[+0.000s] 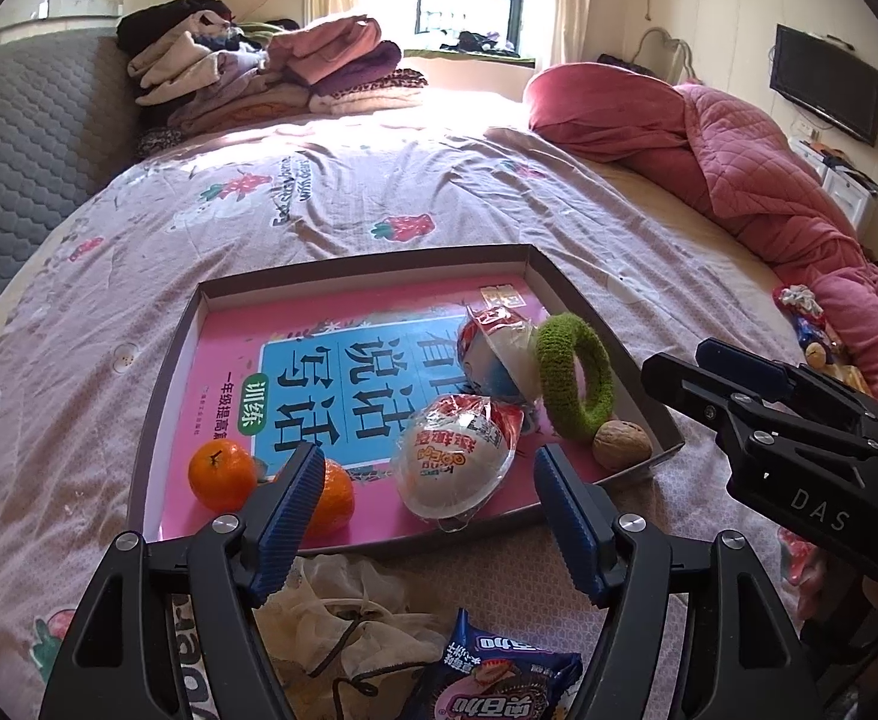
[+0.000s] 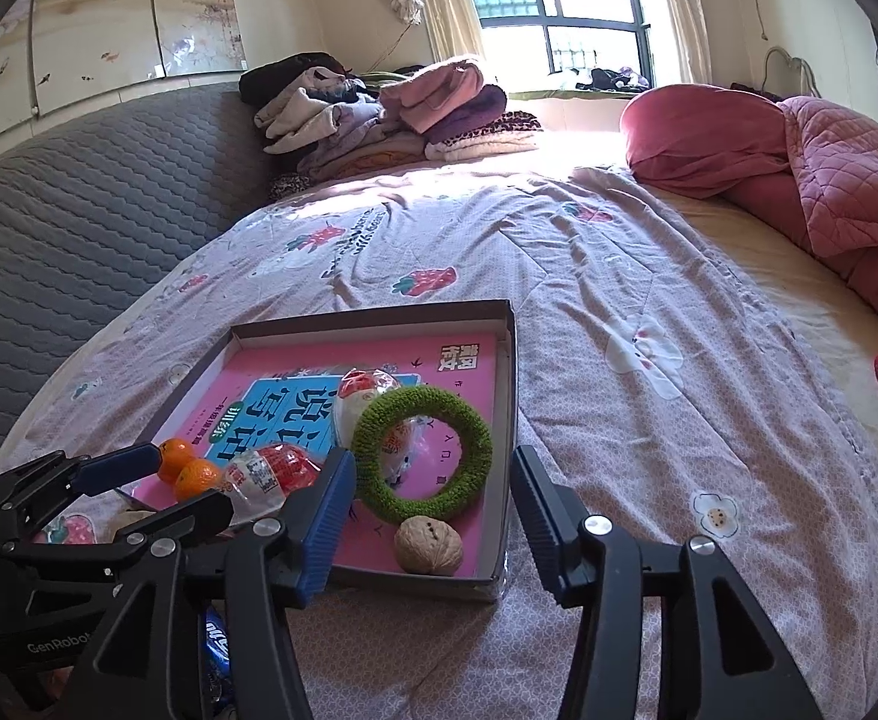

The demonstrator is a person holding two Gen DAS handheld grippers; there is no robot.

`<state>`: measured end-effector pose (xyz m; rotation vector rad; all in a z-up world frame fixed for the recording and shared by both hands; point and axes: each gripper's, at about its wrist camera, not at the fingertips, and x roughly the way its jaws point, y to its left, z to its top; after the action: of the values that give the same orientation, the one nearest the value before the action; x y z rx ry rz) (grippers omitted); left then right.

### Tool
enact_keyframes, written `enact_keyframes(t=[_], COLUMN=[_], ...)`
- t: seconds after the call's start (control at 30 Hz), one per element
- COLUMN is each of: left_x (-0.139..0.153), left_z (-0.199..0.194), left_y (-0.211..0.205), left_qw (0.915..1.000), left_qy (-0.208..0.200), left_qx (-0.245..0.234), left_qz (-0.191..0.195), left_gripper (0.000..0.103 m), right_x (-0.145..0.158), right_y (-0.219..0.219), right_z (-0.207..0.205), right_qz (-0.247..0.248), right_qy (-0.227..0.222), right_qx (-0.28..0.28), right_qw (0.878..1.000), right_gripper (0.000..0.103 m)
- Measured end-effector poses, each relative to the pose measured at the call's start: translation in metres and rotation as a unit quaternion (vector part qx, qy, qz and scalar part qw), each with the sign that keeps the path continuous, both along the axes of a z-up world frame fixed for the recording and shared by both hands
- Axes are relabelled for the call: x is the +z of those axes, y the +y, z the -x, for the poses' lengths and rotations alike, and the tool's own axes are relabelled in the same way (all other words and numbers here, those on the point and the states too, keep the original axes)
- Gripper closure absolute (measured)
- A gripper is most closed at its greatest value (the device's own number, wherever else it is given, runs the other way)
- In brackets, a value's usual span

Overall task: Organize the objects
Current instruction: 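Open left gripper to release the snack bag while right gripper releases the bun, then withdraw both grippers from the tray toward the items on the quilt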

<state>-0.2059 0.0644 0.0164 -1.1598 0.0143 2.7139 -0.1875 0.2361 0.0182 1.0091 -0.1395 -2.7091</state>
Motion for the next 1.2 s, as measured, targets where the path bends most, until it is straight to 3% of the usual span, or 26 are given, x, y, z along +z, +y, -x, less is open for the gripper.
enact_keyframes(t=[0.8, 1.2], left_x=[0.015, 0.025], left_z=[-0.008, -0.03], left_y=[-0.025, -0.047], left_qw=[0.9994, 0.9985], left_qy=[0.013, 0.025], left_qx=[0.026, 0.044], left_qz=[-0.018, -0.021], left_gripper=[0.026, 0.025], right_x=[0.01, 0.026], right_y=[-0.005, -0.015], right_z=[-0.007, -0.03], right_qz=[0.006, 0.015], right_qy=[0.018, 0.048], right_qx=[0.018, 0.048], right_qw=[1.0, 0.998], right_gripper=[0.041, 0.039])
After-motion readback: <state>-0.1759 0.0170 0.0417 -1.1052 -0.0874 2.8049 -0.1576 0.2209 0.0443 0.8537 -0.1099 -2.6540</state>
